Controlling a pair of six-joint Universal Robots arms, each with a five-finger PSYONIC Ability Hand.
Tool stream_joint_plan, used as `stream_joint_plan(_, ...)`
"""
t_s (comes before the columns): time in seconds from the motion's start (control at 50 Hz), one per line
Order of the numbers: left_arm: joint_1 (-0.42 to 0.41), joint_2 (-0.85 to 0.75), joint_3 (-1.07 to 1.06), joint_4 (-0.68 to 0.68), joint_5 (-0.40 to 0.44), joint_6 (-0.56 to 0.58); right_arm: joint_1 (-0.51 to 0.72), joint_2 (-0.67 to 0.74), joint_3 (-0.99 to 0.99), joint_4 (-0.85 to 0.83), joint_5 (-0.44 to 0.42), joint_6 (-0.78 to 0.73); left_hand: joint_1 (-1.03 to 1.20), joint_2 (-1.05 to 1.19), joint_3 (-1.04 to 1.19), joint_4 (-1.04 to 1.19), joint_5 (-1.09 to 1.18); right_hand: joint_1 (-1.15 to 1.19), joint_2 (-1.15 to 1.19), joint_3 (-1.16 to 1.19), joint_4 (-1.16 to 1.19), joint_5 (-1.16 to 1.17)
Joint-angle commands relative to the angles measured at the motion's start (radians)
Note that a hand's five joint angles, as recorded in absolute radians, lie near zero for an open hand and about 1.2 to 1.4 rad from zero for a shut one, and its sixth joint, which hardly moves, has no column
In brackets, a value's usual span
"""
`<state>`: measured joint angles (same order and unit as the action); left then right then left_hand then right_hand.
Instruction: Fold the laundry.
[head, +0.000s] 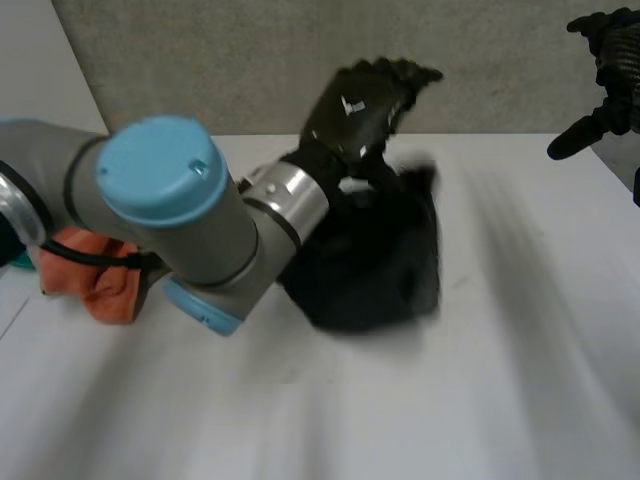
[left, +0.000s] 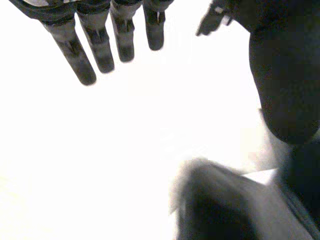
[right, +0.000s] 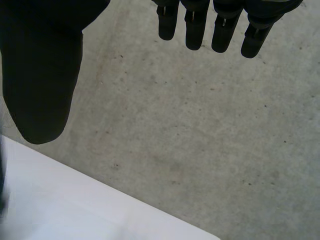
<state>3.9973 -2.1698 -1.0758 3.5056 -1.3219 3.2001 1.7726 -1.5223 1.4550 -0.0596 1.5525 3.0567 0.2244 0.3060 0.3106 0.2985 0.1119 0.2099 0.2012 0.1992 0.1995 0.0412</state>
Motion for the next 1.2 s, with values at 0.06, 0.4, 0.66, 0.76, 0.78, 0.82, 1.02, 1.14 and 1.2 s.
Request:
stream_joint_plan(0.06, 0.189, 0.169, -0.134, -0.01, 0.036, -0.002, 0.014, 0.08, 0.004, 0.023, -0.09, -0.05, -0.05, -0.131, -0.136, -0.124, -0.112, -0.035, -0.027, -0.025, -0.025, -0.041)
stream_joint_plan(0.4, 0.39, 0.161, -0.369, -0.007, 0.04, 0.23, 0.248, 0.303, -0.019, 0.092, -0.166, -0.226, -0.026, -0.107, -0.112, -0.1, -0.088, -0.035, -0.027, -0.025, -0.025, -0.041)
stream_joint_plan(0.66, 0.434, -0.3, -0.078, 0.004, 0.001, 0.645, 0.304, 0.522, -0.016, -0.063, -0.012, -0.253, 0.328, 0.247, 0.242, 0.254, 0.266, -0.035, -0.027, -0.025, -0.025, -0.041)
stream_joint_plan(0.76, 0.517, -0.324, -0.004, 0.051, -0.135, 0.67, 0.3, 0.525, -0.009, -0.074, 0.0, -0.299, 1.172, 1.09, 1.086, 1.098, 1.11, -0.035, -0.027, -0.025, -0.025, -0.041)
stream_joint_plan(0.78, 0.528, -0.323, -0.003, 0.07, -0.161, 0.675, 0.3, 0.524, -0.007, -0.074, 0.0, -0.303, 1.172, 1.09, 1.086, 1.098, 1.11, -0.035, -0.027, -0.025, -0.025, -0.041)
stream_joint_plan(0.82, 0.548, -0.323, 0.0, 0.14, -0.228, 0.682, 0.297, 0.513, -0.004, -0.074, 0.001, -0.306, 1.172, 1.09, 1.086, 1.098, 1.11, -0.035, -0.027, -0.025, -0.025, -0.041)
stream_joint_plan(1.02, 0.576, -0.323, -0.01, 0.263, -0.287, 0.79, 0.295, 0.472, -0.005, -0.068, 0.0, -0.302, 1.172, 1.09, 1.086, 1.098, 1.11, -0.035, -0.027, -0.025, -0.025, -0.041)
stream_joint_plan(1.14, 0.51, -0.234, -0.108, 0.233, -0.258, 0.756, 0.294, 0.449, -0.007, -0.026, -0.006, -0.309, -0.014, -0.095, -0.1, -0.088, -0.076, -0.035, -0.027, -0.025, -0.025, -0.041)
stream_joint_plan(1.2, 0.453, -0.171, -0.157, 0.216, -0.231, 0.732, 0.286, 0.416, -0.018, 0.036, -0.008, -0.308, -0.025, -0.107, -0.112, -0.099, -0.087, -0.035, -0.027, -0.025, -0.025, -0.041)
